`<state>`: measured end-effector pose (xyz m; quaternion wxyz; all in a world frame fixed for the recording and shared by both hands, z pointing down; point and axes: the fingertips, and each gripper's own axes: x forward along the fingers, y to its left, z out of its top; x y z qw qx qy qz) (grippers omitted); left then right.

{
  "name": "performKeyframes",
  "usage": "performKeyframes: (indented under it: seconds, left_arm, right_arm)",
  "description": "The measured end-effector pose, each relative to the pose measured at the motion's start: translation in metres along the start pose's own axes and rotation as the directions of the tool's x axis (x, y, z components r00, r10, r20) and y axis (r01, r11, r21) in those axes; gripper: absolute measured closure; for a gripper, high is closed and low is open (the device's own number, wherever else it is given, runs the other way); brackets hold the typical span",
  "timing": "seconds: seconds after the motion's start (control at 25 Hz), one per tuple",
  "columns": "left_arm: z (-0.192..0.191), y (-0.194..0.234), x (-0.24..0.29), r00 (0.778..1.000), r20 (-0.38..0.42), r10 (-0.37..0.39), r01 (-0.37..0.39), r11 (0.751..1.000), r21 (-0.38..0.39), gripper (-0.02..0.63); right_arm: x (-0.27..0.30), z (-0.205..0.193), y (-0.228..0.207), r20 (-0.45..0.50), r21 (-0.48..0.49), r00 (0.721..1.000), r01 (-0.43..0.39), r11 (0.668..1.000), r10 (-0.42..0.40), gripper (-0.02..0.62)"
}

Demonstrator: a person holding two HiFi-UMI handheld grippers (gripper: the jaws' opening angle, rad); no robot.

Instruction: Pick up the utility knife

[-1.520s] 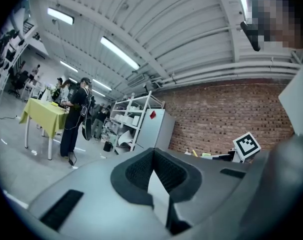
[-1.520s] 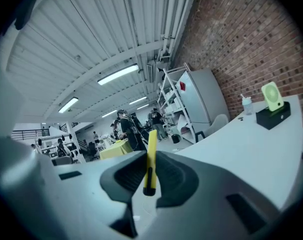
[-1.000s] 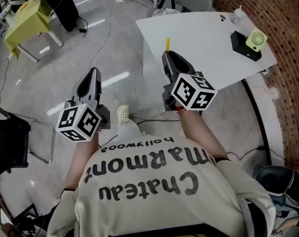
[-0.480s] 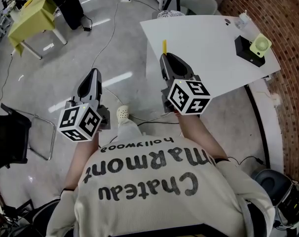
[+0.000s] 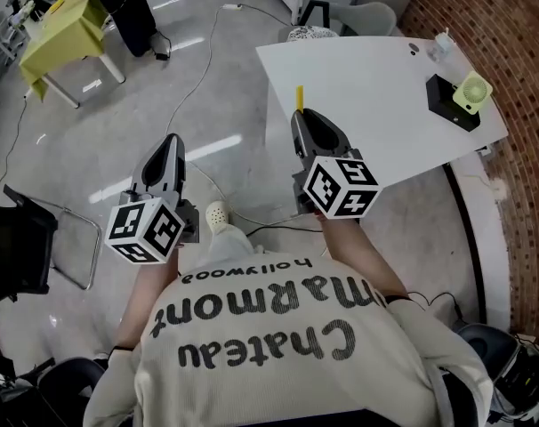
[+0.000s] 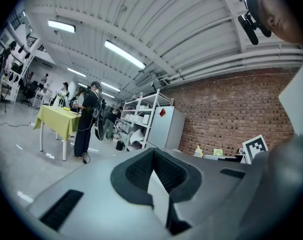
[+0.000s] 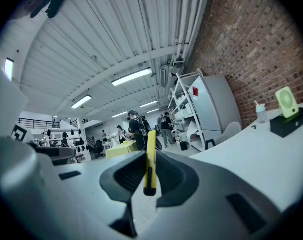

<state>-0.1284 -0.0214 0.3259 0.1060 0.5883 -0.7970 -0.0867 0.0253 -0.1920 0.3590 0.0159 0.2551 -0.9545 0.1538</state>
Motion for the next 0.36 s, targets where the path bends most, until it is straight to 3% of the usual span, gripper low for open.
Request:
performKeyframes:
  seconds: [0.36]
  left_arm:
    - [0.002,0.011,0.004,1.000,-0.004,0.001,-0.001,1.000,0.004,0.606]
  right_arm:
    - [0.011,0.000,-0.001,0.000,0.001,1.000,0.007,1.000,-0.007,0.532]
